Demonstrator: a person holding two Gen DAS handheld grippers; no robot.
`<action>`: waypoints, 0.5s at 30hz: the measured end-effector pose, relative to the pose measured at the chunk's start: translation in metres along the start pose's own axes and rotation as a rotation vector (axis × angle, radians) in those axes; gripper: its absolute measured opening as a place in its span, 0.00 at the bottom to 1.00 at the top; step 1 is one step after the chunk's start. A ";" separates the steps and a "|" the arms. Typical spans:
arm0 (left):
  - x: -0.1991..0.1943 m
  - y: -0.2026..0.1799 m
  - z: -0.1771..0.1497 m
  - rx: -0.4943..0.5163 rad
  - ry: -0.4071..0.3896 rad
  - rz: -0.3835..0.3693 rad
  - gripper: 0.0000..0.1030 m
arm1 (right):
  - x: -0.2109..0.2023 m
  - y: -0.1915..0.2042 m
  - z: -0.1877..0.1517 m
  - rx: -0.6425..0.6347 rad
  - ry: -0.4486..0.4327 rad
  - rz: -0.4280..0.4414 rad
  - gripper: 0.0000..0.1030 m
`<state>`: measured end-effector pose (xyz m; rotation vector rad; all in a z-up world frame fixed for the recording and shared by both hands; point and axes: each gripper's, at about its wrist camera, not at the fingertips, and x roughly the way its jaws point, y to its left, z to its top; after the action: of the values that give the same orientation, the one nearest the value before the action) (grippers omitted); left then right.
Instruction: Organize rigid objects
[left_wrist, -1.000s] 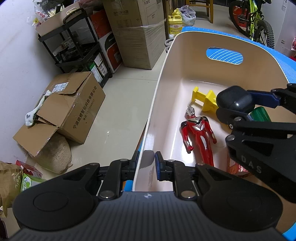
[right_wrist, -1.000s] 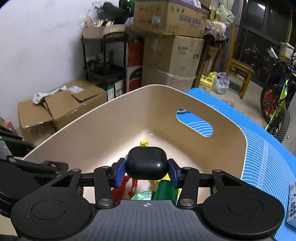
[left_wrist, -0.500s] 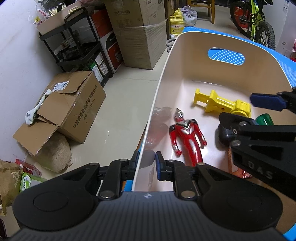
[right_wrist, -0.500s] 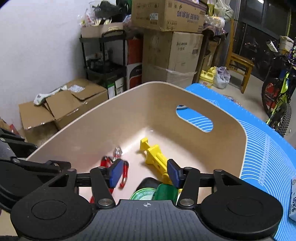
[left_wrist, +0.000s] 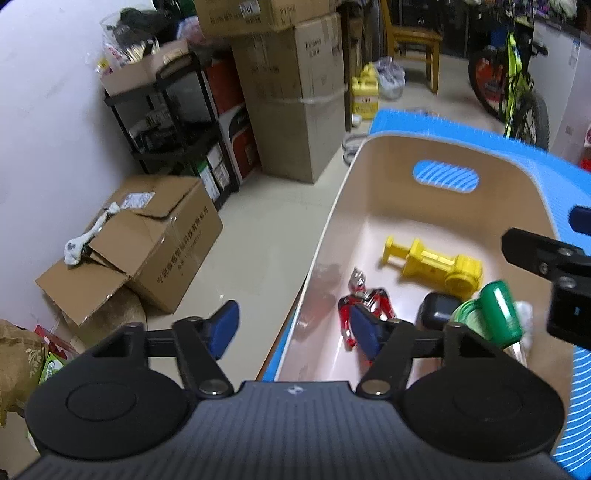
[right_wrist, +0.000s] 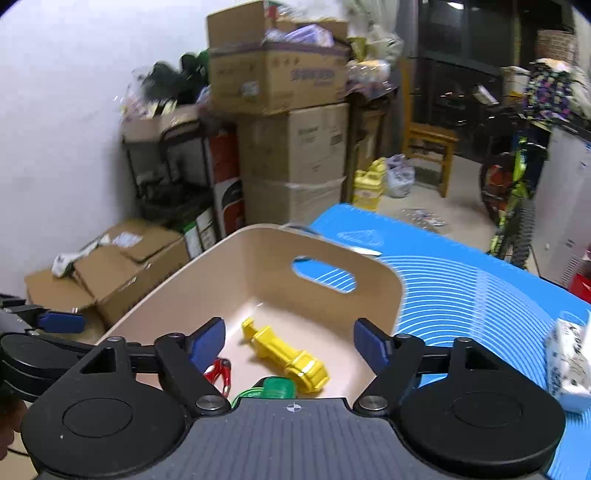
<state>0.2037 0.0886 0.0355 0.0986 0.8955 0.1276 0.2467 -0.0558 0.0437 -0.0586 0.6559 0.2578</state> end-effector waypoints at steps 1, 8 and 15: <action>-0.005 0.000 0.000 -0.007 -0.009 -0.005 0.68 | -0.007 -0.002 0.001 0.010 -0.009 -0.006 0.81; -0.043 -0.009 0.002 0.005 -0.064 0.001 0.68 | -0.051 -0.004 0.000 0.030 -0.053 -0.037 0.86; -0.095 -0.004 -0.003 0.017 -0.124 0.009 0.69 | -0.108 -0.008 -0.003 0.078 -0.092 -0.064 0.87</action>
<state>0.1432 0.0704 0.1063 0.1254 0.7731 0.1209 0.1650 -0.0879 0.1072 0.0073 0.5707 0.1717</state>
